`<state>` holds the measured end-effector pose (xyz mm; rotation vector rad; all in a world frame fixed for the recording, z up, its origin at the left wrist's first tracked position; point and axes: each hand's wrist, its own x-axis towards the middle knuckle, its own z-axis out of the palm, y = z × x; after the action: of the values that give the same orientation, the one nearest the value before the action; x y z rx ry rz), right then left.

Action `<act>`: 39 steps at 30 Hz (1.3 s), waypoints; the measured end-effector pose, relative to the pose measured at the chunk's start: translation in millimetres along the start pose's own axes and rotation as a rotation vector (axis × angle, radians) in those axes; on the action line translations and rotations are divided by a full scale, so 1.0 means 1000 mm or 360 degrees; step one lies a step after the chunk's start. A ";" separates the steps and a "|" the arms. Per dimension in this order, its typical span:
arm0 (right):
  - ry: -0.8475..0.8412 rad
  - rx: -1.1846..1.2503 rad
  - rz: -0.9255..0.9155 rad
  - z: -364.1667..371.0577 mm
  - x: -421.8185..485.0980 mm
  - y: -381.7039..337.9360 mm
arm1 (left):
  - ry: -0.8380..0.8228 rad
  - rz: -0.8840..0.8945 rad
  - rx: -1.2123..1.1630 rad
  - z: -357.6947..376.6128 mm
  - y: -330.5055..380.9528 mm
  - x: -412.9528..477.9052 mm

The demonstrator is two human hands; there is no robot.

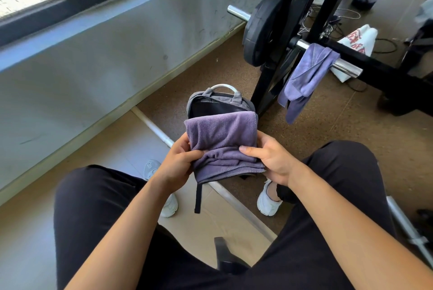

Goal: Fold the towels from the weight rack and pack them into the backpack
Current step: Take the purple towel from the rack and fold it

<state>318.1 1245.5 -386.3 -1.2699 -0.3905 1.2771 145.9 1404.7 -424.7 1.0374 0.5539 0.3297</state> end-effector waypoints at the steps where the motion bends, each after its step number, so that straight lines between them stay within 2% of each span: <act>1: -0.0003 0.0049 0.0002 0.000 0.001 0.000 | 0.0006 -0.0012 -0.0043 0.001 0.001 0.000; 7: -0.0093 0.0406 -0.0010 0.004 -0.001 -0.006 | 0.0046 -0.0027 -0.0302 0.004 0.005 -0.001; 12: -0.0102 0.0490 0.0015 0.008 -0.004 -0.010 | -0.0247 -0.0012 -0.0279 -0.005 0.004 0.008; 14: -0.0058 0.0510 0.0028 0.009 -0.004 -0.010 | -0.0228 -0.0025 -0.0318 -0.005 0.003 0.006; 18: -0.0095 0.0545 0.0137 0.000 -0.003 -0.011 | -0.0160 0.0048 -0.0148 0.007 0.012 -0.004; 21: -0.0117 0.0290 0.0197 -0.003 -0.001 -0.010 | -0.0079 0.0050 0.0104 0.007 0.011 -0.006; 24: -0.0051 -0.0083 0.0083 -0.001 0.001 -0.001 | -0.0027 0.0064 0.0196 0.005 0.007 -0.006; 28: -0.0069 -0.0205 -0.0093 -0.003 0.001 0.005 | -0.0011 0.0017 0.0112 0.004 0.005 -0.003; 33: -0.0016 -0.0474 -0.0210 -0.008 0.004 0.006 | -0.0118 -0.0138 -0.0093 0.004 0.013 -0.002; 36: 0.0060 -0.0713 -0.0289 -0.010 0.006 0.011 | 0.0064 -0.0160 0.0246 0.008 0.006 -0.001; 39: 0.0073 -0.0932 -0.0338 -0.012 0.006 0.012 | 0.0057 -0.0040 0.0517 0.006 -0.004 0.002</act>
<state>324.0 1242.6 -403.0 -1.6877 -0.8867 0.9792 151.0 1399.0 -426.5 1.3384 0.6663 0.2408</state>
